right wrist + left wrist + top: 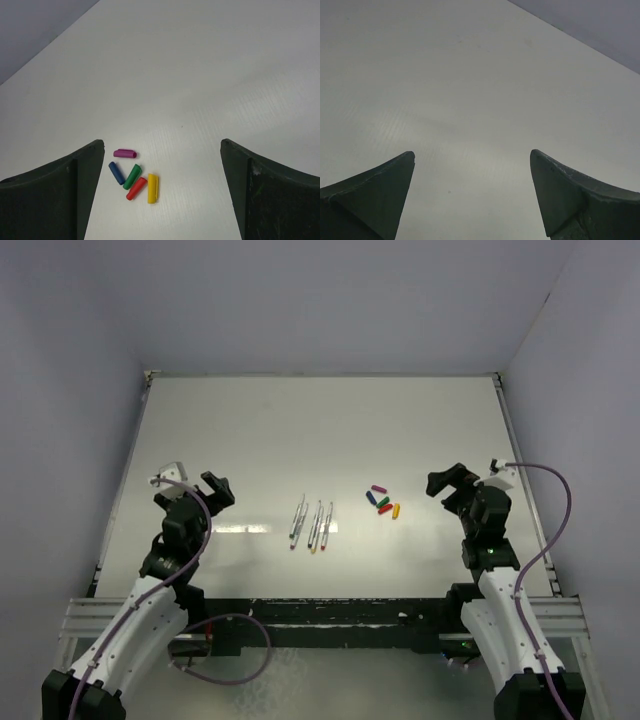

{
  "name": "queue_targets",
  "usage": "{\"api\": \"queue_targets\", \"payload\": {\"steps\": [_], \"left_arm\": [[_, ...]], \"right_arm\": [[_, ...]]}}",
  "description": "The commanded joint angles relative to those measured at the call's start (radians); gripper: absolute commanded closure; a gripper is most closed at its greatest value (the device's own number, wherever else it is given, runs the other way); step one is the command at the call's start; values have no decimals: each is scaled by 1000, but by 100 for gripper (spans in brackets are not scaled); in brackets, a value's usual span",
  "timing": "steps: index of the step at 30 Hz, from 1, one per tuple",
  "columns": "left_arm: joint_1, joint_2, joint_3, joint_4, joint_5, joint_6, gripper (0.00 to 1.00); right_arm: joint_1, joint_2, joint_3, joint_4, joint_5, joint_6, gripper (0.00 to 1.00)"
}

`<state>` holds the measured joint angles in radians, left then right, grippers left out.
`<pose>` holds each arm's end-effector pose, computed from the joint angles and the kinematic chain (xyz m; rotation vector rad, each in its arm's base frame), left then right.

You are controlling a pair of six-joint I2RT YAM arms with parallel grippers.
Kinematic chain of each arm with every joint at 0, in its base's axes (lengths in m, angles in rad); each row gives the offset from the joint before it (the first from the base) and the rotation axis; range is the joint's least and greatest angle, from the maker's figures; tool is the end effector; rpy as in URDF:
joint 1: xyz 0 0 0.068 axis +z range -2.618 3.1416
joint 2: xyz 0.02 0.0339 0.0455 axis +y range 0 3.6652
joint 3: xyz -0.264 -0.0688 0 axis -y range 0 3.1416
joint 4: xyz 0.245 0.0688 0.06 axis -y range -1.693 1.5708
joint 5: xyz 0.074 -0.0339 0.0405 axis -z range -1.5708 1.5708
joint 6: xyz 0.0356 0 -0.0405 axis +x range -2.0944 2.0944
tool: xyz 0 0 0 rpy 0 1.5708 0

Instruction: Insert the pens into the pen caps

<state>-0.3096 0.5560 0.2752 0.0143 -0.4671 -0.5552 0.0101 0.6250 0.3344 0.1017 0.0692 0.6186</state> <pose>0.1476 -0.0304 0.2147 -0.5398 1.7298 -0.1854 0.1654 -0.0008 0.2347 0.5803 1.6786 0.3955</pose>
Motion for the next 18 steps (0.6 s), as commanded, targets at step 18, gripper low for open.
{"api": "queue_targets", "payload": {"steps": [18], "left_arm": [[1,1,66,48,210,29,1]], "right_arm": [[-2,10,6,50,21,48,0]]}}
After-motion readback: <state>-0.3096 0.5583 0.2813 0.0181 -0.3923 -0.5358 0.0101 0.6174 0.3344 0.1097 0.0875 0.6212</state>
